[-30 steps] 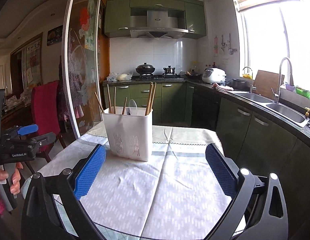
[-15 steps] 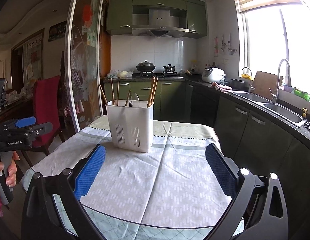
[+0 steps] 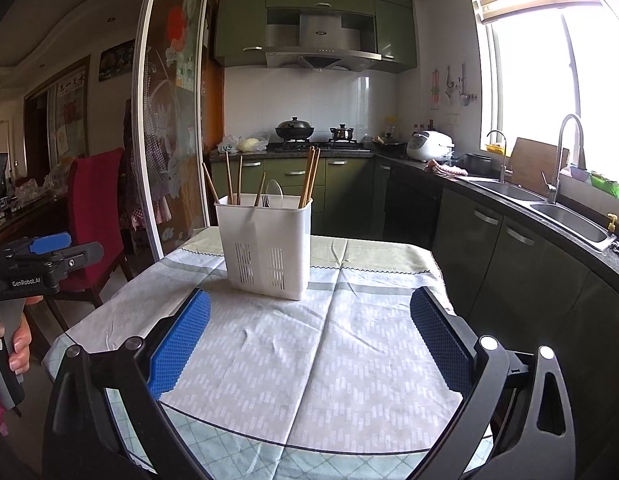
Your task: Organize utensils
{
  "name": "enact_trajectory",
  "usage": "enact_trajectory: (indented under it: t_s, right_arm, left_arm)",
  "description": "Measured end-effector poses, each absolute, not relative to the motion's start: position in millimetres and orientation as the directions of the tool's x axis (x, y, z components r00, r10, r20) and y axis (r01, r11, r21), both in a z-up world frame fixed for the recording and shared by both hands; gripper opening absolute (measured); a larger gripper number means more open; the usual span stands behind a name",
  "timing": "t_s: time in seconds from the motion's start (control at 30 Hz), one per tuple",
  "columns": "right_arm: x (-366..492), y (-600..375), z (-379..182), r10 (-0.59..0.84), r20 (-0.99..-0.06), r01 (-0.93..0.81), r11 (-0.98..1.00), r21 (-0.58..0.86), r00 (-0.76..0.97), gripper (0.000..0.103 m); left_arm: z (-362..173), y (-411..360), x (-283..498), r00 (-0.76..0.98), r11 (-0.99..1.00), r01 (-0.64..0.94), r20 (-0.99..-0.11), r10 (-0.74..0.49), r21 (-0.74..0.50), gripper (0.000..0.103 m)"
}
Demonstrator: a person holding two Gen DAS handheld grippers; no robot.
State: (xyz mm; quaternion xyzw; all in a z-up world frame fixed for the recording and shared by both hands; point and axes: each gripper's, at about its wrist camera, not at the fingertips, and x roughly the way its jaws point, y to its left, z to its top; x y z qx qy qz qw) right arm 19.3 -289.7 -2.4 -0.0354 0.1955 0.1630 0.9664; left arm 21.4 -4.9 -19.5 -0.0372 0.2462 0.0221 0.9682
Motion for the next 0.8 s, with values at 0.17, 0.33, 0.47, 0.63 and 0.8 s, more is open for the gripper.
enact_trajectory:
  t_s: [0.17, 0.33, 0.47, 0.63, 0.8]
  right_arm:
    - [19.3, -289.4, -3.9, 0.303, -0.390, -0.331, 0.944, -0.004, 0.869, 0.098]
    - [19.6, -288.9, -4.2, 0.304, -0.390, -0.332, 0.943, -0.005, 0.869, 0.098]
    - [19.5, -287.9, -4.2, 0.306, -0.391, -0.335, 0.942, -0.004, 0.868, 0.098]
    - [19.3, -288.1, -4.5, 0.308, -0.392, -0.336, 0.942, -0.005, 0.867, 0.098]
    - [19.4, -287.9, -4.6, 0.308, -0.391, -0.337, 0.941, -0.005, 0.867, 0.098]
  left_arm:
    - [-19.2, -6.7, 20.6, 0.880, 0.997, -0.057, -0.474, 0.027, -0.050, 0.096]
    - [-17.7, -8.5, 20.0, 0.880, 0.997, -0.060, -0.474, 0.032, -0.043, 0.096]
    - [-16.8, -8.4, 19.3, 0.879, 0.997, -0.066, -0.476, 0.037, -0.044, 0.096]
    - [-16.0, -10.1, 19.7, 0.873, 0.998, -0.053, -0.488, 0.026, -0.041, 0.096]
    - [-17.3, -10.1, 22.7, 0.861, 0.997, -0.008, -0.507, -0.031, -0.075, 0.097]
